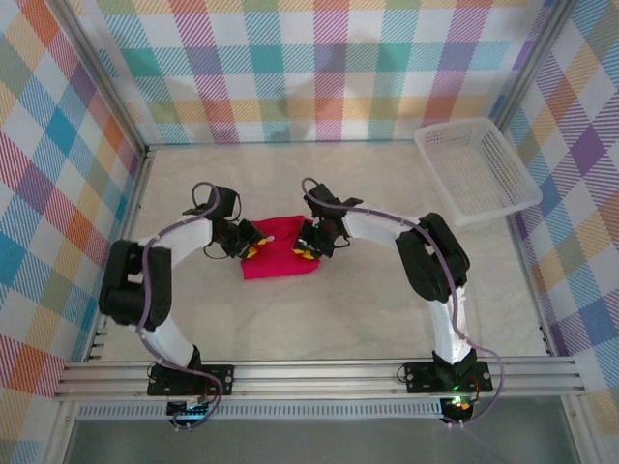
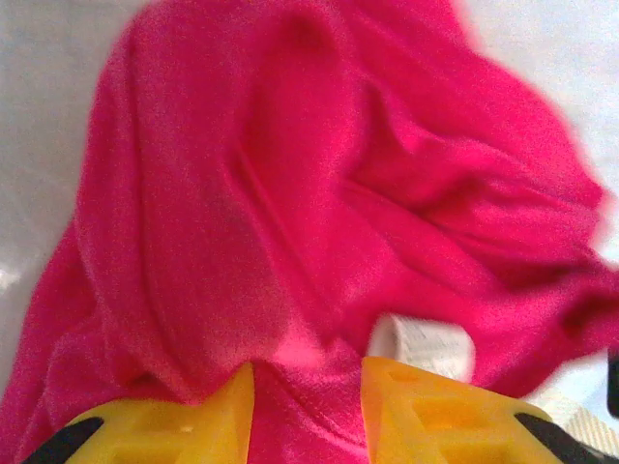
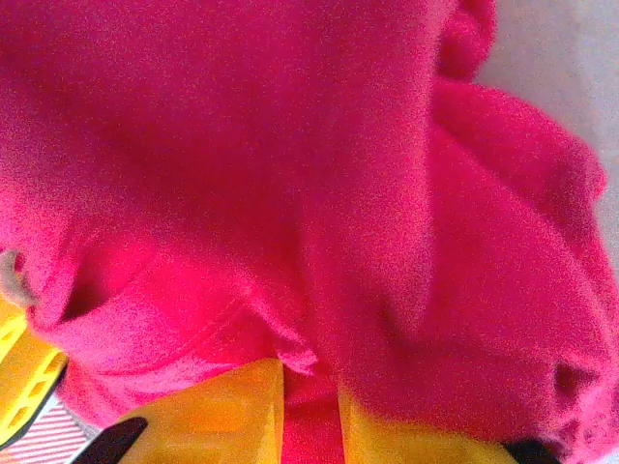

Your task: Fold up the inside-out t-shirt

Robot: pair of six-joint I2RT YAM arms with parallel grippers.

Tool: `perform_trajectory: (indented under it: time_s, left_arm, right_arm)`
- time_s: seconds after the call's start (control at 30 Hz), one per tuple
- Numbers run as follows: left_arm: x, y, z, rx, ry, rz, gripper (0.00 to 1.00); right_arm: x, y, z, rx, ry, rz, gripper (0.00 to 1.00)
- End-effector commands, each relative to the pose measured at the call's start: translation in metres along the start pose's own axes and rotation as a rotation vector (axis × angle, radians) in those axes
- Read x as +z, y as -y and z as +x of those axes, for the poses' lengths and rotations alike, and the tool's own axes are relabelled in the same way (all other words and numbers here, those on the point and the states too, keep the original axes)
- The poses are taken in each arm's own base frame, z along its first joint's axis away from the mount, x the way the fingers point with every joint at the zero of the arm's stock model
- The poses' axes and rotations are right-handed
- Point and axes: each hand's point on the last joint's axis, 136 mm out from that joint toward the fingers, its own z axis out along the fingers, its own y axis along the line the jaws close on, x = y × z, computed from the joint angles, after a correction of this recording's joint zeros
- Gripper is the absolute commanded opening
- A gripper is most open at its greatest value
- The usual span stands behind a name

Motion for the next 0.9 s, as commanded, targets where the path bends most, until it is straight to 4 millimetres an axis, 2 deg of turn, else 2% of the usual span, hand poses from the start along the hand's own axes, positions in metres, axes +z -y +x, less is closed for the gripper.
perform_trajectory:
  time_s: [0.0,0.1,0.2,0.33,0.47,0.53,0.63,0.77,0.87]
  left_arm:
    - [0.024,0.003,-0.017,0.001,-0.012,-0.027,0.34]
    - [0.047,-0.007,-0.039,0.017,-0.029,-0.128,0.32]
    - [0.068,0.006,-0.066,0.022,-0.013,-0.143,0.32]
    - [0.095,0.037,-0.111,0.044,0.019,-0.144,0.32]
    - [0.109,0.079,-0.160,0.058,0.078,-0.092,0.30]
    - [0.106,0.102,-0.185,0.066,0.132,-0.049,0.30]
    - [0.098,0.120,-0.208,0.068,0.194,0.010,0.30]
    - [0.083,0.135,-0.216,0.096,0.223,0.059,0.29]
    - [0.054,0.143,-0.219,0.155,0.267,0.047,0.36]
  right_arm:
    - [0.009,0.012,-0.013,0.064,0.033,0.051,0.24]
    - [0.027,0.037,-0.034,0.114,0.078,0.120,0.25]
    - [0.038,0.048,-0.070,0.155,0.125,0.126,0.24]
    - [0.039,0.034,-0.136,0.135,0.221,0.067,0.29]
    - [0.038,0.023,-0.207,0.118,0.294,0.010,0.34]
    - [0.036,0.014,-0.237,0.121,0.308,-0.042,0.35]
    - [0.035,0.004,-0.263,0.119,0.310,-0.111,0.37]
    - [0.021,-0.011,-0.273,0.099,0.322,-0.178,0.40]
    - [-0.009,-0.017,-0.276,0.065,0.343,-0.178,0.40]
